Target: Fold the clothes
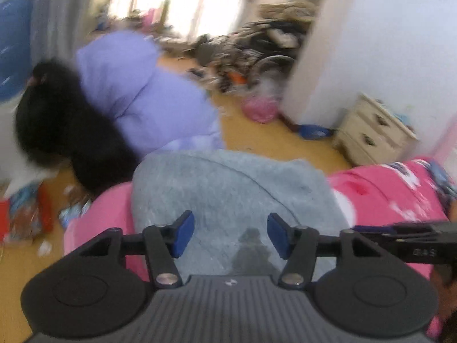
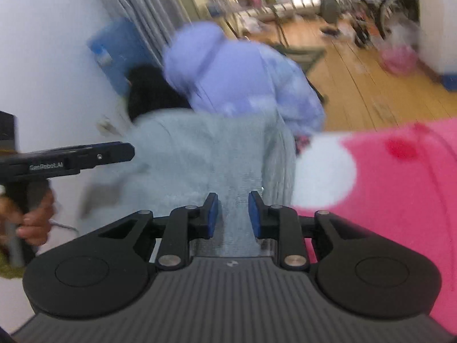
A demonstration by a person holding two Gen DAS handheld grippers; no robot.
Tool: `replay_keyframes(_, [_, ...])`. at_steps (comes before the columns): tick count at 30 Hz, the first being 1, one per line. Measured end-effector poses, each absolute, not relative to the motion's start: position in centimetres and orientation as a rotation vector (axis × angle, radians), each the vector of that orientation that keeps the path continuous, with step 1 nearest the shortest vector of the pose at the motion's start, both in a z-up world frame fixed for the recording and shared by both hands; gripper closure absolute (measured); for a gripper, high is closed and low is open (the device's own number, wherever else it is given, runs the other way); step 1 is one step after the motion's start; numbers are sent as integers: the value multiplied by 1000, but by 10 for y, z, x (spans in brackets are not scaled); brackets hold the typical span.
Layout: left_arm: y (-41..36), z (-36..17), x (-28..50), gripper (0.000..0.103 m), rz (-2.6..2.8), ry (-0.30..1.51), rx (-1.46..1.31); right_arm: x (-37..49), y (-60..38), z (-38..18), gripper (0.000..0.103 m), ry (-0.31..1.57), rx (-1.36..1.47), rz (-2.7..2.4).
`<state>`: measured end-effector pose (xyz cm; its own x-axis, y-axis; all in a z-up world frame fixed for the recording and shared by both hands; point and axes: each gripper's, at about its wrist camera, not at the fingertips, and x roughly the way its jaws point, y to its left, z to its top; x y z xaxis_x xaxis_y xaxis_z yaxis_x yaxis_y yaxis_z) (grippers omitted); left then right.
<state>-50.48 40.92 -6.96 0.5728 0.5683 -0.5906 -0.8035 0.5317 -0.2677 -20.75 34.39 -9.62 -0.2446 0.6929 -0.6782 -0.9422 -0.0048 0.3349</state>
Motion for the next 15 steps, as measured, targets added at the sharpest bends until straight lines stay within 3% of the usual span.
replay_keyframes(7, [371,-67,-503,39,850,510,-542,-225,292,-43,80,838,-413,1654])
replay_keyframes(13, [342,-97,-481,40,906,606,-494,-251,294,-92,80,902,-518,1545])
replay_keyframes(15, [334,-90,-480,37,913,598,-492,-255,283,-82,79,907,-497,1531])
